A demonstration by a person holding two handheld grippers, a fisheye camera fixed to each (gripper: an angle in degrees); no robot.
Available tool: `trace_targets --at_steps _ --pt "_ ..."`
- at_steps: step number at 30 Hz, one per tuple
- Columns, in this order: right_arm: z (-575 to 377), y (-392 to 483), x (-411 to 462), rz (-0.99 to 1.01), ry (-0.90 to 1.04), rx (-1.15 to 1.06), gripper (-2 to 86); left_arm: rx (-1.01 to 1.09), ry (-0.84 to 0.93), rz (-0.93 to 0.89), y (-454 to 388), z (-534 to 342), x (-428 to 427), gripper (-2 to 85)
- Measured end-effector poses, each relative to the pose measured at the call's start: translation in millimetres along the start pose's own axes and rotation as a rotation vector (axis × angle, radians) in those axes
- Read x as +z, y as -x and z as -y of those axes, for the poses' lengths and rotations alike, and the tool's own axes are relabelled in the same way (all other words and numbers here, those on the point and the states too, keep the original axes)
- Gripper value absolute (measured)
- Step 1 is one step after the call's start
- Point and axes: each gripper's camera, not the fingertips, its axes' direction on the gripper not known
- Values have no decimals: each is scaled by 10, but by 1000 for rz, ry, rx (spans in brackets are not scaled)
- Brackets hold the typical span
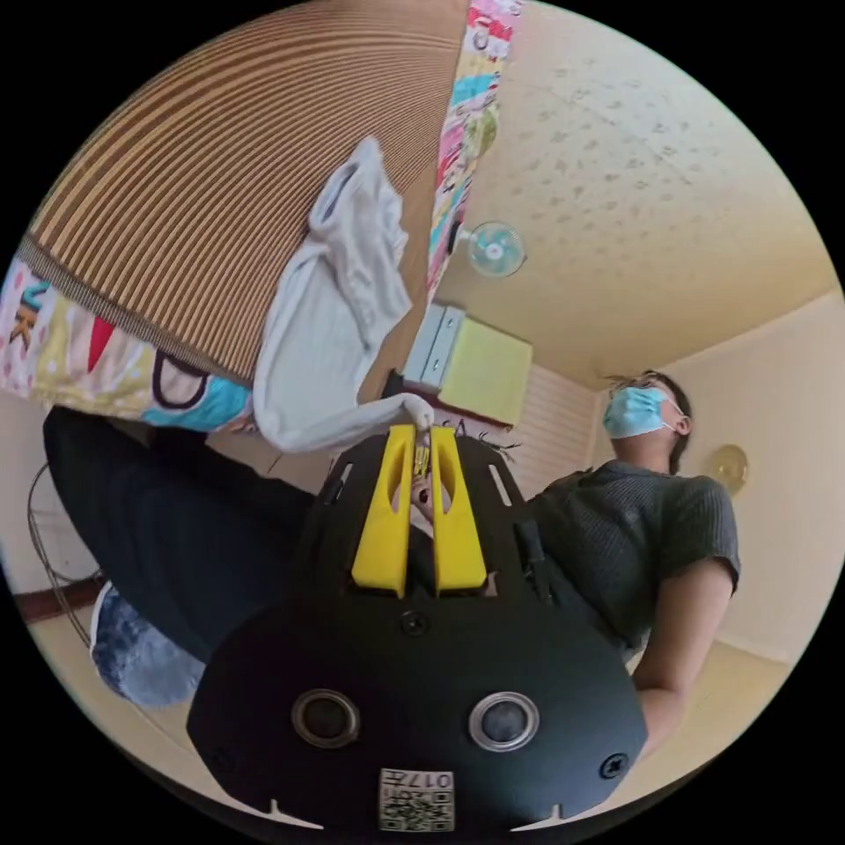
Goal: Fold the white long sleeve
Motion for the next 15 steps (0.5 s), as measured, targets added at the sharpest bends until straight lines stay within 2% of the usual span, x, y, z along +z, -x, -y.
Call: trace_targets --at_steps 2,4,5,6,9,11,12,14,15 --pt "348 -32 209 81 -50 -22 30 158 -270 -186 -154 407 -93 -4" --pt "762 -137 449 138 -95 -13 30 221 -486 -354 -92 755 -144 -7" --pt "1047 -213 672 166 -77 -11 30 198 -575 -381 3 1001 -114 -7" --pt "1295 -251 935 163 -31 -11 30 175 -584 -364 47 1129 -70 -6" --pt "1703 -137 1551 19 162 -68 28 119 -422 -62 44 1656 360 4" --pt "1821 -48 1713 -31 220 -104 27 148 -242 250 -132 1803 806 60" --pt "1879 -33 1740 -28 234 -97 26 149 -208 341 -175 1799 902 80" --pt "1932 -57 1698 1 235 -70 26 168 -161 690 -325 1650 1216 113" --pt "1944 -85 1633 14 225 -59 26 171 -160 754 -344 1598 1282 114"
